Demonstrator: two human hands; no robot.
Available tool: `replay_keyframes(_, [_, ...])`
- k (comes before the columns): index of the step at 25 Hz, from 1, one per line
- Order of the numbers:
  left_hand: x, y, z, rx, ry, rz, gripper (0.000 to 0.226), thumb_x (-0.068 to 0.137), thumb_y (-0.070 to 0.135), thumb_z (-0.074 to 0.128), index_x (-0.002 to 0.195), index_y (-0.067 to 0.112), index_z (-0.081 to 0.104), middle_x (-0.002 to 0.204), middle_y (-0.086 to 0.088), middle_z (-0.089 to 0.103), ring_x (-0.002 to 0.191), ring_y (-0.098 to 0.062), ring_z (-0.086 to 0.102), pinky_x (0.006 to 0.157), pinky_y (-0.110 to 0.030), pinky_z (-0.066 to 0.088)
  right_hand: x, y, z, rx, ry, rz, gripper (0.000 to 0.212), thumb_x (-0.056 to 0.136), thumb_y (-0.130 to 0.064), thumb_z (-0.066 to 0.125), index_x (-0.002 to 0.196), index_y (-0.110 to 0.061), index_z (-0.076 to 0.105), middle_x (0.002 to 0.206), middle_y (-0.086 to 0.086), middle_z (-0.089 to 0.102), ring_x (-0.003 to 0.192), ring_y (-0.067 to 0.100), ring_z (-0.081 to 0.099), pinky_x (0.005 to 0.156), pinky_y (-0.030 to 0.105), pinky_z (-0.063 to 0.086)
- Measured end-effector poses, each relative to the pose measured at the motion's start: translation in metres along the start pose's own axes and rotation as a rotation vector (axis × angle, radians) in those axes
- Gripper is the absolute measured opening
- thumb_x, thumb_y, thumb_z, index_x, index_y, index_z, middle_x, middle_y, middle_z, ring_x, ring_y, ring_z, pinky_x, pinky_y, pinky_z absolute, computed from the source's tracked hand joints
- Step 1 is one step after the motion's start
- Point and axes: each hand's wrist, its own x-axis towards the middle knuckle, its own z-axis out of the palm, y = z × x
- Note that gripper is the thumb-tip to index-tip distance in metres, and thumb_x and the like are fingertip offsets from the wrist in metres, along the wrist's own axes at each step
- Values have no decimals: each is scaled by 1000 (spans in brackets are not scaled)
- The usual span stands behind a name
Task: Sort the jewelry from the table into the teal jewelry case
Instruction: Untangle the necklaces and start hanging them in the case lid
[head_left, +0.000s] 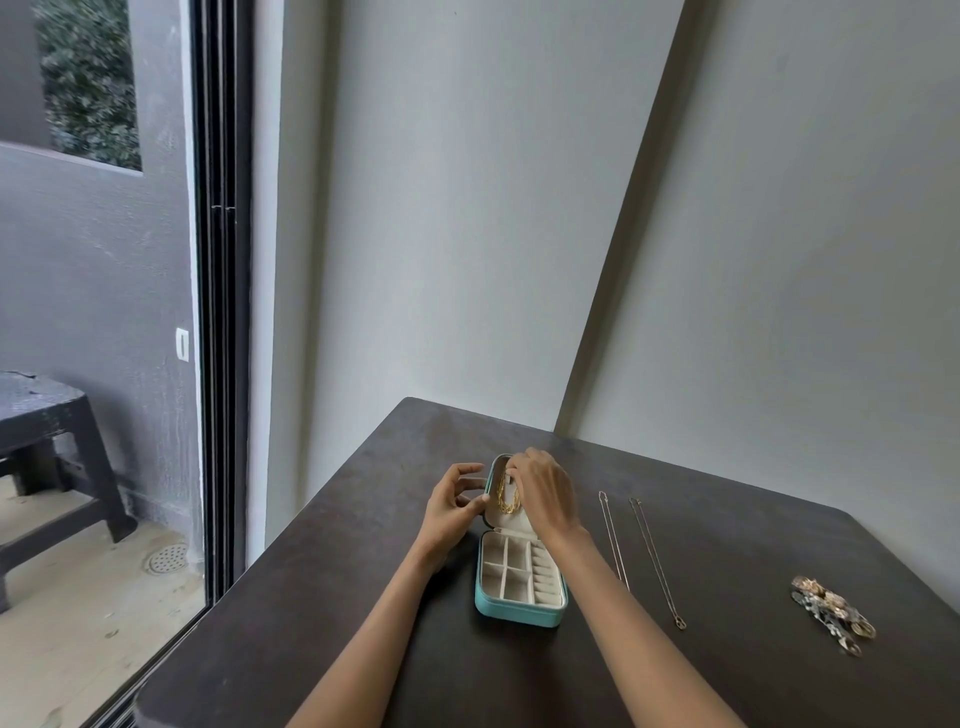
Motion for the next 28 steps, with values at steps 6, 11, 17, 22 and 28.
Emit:
replay_keyframes(6, [-2, 2, 0, -22, 1, 5, 36, 84, 3, 65, 113, 19, 53, 105, -10, 64, 69, -8, 58, 67, -17, 51, -11, -1, -1, -99, 90, -22, 24, 58, -16, 85, 64, -28, 65, 74, -8, 58, 70, 15, 54, 70, 28, 32])
replay_keyframes(11, [-3, 6, -1, -73, 5, -8, 40, 82, 0, 66, 117, 17, 52, 103, -11, 66, 69, -6, 60, 69, -17, 52, -26, -2, -8, 55, 246, 69, 28, 63, -8, 78, 78, -28, 67, 79, -7, 57, 75, 17, 55, 72, 27, 31])
replay_keyframes(17, [-3, 8, -2, -160, -20, -42, 46, 82, -2, 66, 122, 17, 51, 105, -12, 68, 78, -15, 63, 74, -20, 53, -58, -5, -8, -41, 224, -64, 34, 61, -5, 75, 81, -32, 72, 79, -8, 55, 78, 15, 48, 72, 27, 36])
replay_keyframes(22, [-4, 8, -2, -160, -32, -35, 44, 83, -1, 65, 119, 21, 52, 105, -11, 68, 83, -18, 65, 75, -22, 54, -66, -10, -5, -49, 146, -40, 39, 55, -4, 80, 79, -33, 72, 86, -8, 61, 83, 16, 54, 67, 29, 46])
replay_keyframes(28, [-3, 7, -1, -88, -19, -50, 40, 83, 2, 66, 112, 25, 52, 106, -13, 67, 92, -23, 66, 80, -26, 55, -66, -10, -6, -51, 121, 20, 40, 53, -2, 80, 80, -30, 72, 82, -6, 62, 78, 17, 56, 66, 29, 45])
